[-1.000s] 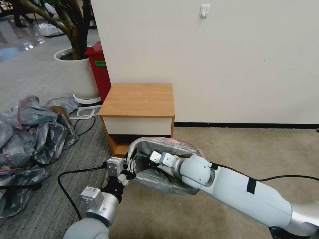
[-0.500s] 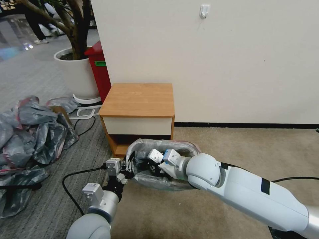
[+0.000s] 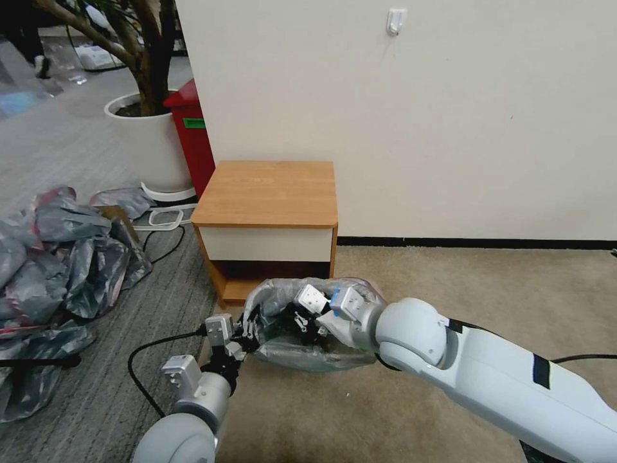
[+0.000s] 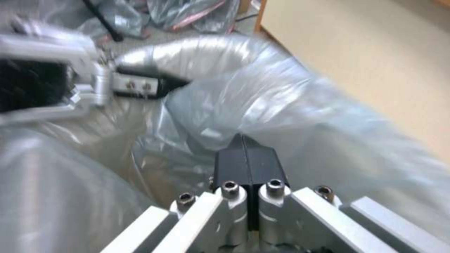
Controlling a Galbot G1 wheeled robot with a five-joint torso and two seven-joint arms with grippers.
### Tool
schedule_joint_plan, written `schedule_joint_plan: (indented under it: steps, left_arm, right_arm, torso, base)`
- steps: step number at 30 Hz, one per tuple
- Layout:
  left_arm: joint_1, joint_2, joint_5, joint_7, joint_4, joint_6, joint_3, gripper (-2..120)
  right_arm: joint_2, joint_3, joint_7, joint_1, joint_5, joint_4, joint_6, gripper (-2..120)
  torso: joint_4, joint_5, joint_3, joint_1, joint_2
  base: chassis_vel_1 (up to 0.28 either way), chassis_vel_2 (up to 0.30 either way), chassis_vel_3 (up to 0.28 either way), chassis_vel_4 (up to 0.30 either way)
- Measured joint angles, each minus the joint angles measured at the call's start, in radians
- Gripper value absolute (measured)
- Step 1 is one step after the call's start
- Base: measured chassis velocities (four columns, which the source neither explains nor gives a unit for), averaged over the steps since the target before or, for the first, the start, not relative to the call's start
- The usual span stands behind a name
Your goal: Pick up the garbage bag from the table and place it over the trash can.
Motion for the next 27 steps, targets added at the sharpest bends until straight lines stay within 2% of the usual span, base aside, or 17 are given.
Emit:
schedule_joint_plan:
  steps: [1, 2, 3, 4, 5, 7, 8, 10, 12, 16, 17, 20, 21, 23, 25, 27]
  left_arm:
    - [-0.003, -0.002, -0.032, -0.02, 0.004, 0.014, -0.001, 7]
    - [-0.003, -0.002, -0.032, -0.02, 0.004, 0.014, -0.001, 7]
    - [-0.002, -0.004, -0.051, -0.036, 0.011, 0.027, -0.002, 7]
    - [-0.001, -0.005, -0.054, -0.044, 0.016, 0.035, -0.002, 7]
    - [-0.001, -0.005, -0.054, -0.044, 0.016, 0.035, -0.002, 7]
    - [0.003, -0.008, -0.07, -0.055, 0.029, 0.053, -0.001, 7]
    - [0.003, -0.008, -0.07, -0.055, 0.029, 0.053, -0.001, 7]
    - [0.005, -0.01, -0.079, -0.06, 0.032, 0.064, 0.002, 7]
    - [0.006, -0.01, -0.081, -0.062, 0.033, 0.069, 0.004, 7]
    - [0.019, 0.001, -0.081, -0.07, 0.028, 0.091, 0.01, 7]
    - [0.019, 0.001, -0.081, -0.07, 0.028, 0.091, 0.01, 7]
    - [0.038, 0.009, -0.074, -0.071, 0.023, 0.101, 0.013, 7]
    - [0.038, 0.009, -0.074, -0.071, 0.023, 0.101, 0.013, 7]
    - [0.052, 0.01, -0.061, -0.071, 0.023, 0.102, 0.019, 7]
    - [0.056, 0.01, -0.056, -0.07, 0.023, 0.102, 0.022, 7]
    - [0.07, 0.01, -0.047, -0.069, 0.025, 0.101, 0.03, 7]
  right_arm:
    - [-0.01, 0.053, -0.004, -0.048, 0.002, 0.027, 0.001, 0]
    - [-0.01, 0.053, -0.004, -0.048, 0.002, 0.027, 0.001, 0]
    - [-0.019, 0.138, -0.016, -0.127, -0.003, 0.063, 0.003, 0]
    - [-0.025, 0.173, -0.02, -0.164, -0.008, 0.081, 0.01, 0]
    - [-0.025, 0.173, -0.02, -0.164, -0.008, 0.081, 0.01, 0]
    - [-0.041, 0.253, -0.004, -0.284, -0.035, 0.137, 0.07, 10]
    - [-0.041, 0.253, -0.004, -0.284, -0.035, 0.137, 0.07, 10]
    - [-0.032, 0.299, 0.065, -0.38, -0.044, 0.173, 0.126, 19]
    - [-0.015, 0.331, 0.1, -0.43, -0.05, 0.186, 0.152, 22]
    - [0.123, 0.533, 0.151, -0.696, -0.207, 0.203, 0.252, 43]
    - [0.123, 0.533, 0.151, -0.696, -0.207, 0.203, 0.252, 43]
    - [0.247, 0.664, 0.152, -0.881, -0.316, 0.202, 0.351, 56]
    - [0.247, 0.664, 0.152, -0.881, -0.316, 0.202, 0.351, 56]
    - [0.311, 0.72, 0.153, -0.959, -0.355, 0.202, 0.414, 66]
    - [0.327, 0.735, 0.153, -0.981, -0.365, 0.201, 0.439, 69]
    - [0.362, 0.769, 0.155, -1.034, -0.379, 0.195, 0.501, 80]
  torso:
    - [0.0001, 0.0, 0.0, 0.0, 0.0]
    - [0.0001, 0.0, 0.0, 0.0, 0.0]
    - [-0.0003, 0.0001, 0.0, 0.0, 0.0]
    - [-0.0003, 0.0, 0.0, 0.0, 0.0]
    - [-0.0003, 0.0, 0.0, 0.0, 0.0]
    - [-0.0001, -0.0001, 0.0, 0.0, 0.0]
    - [-0.0001, -0.0001, 0.0, 0.0, 0.0]
    - [-0.0001, -0.0001, 0.0, 0.0, 0.0]
    - [-0.0001, -0.0002, 0.0, 0.0, 0.0]
    - [-0.0004, 0.0001, 0.0, 0.0, 0.0]
    - [-0.0004, 0.0001, 0.0, 0.0, 0.0]
    - [-0.0003, -0.0001, 0.0, 0.0, 0.0]
    - [-0.0003, -0.0001, 0.0, 0.0, 0.0]
    - [-0.0003, 0.0, 0.0, 0.0, 0.0]
    - [-0.0003, -0.0002, 0.0, 0.0, 0.0]
    - [0.0, -0.0002, 0.0, 0.0, 0.0]
  base:
    - [0.0, 0.0, 0.0, 0.0]
    - [0.0, 0.0, 0.0, 0.0]
    - [0.0, 0.0, 0.0, 0.0]
    - [0.0, 0.0, 0.0, 0.0]
    - [0.0, 0.0, 0.0, 0.0]
    - [0.0, 0.0, 0.0, 0.0]
    - [0.0, 0.0, 0.0, 0.0]
    - [0.0, 0.0, 0.0, 0.0]
    - [0.0, 0.0, 0.0, 0.0]
    - [0.0, 0.0, 0.0, 0.0]
    - [0.0, 0.0, 0.0, 0.0]
    - [0.0, 0.0, 0.0, 0.0]
    - [0.0, 0.0, 0.0, 0.0]
    - [0.0, 0.0, 0.0, 0.0]
    - [0.0, 0.0, 0.0, 0.0]
    - [0.0, 0.0, 0.0, 0.0]
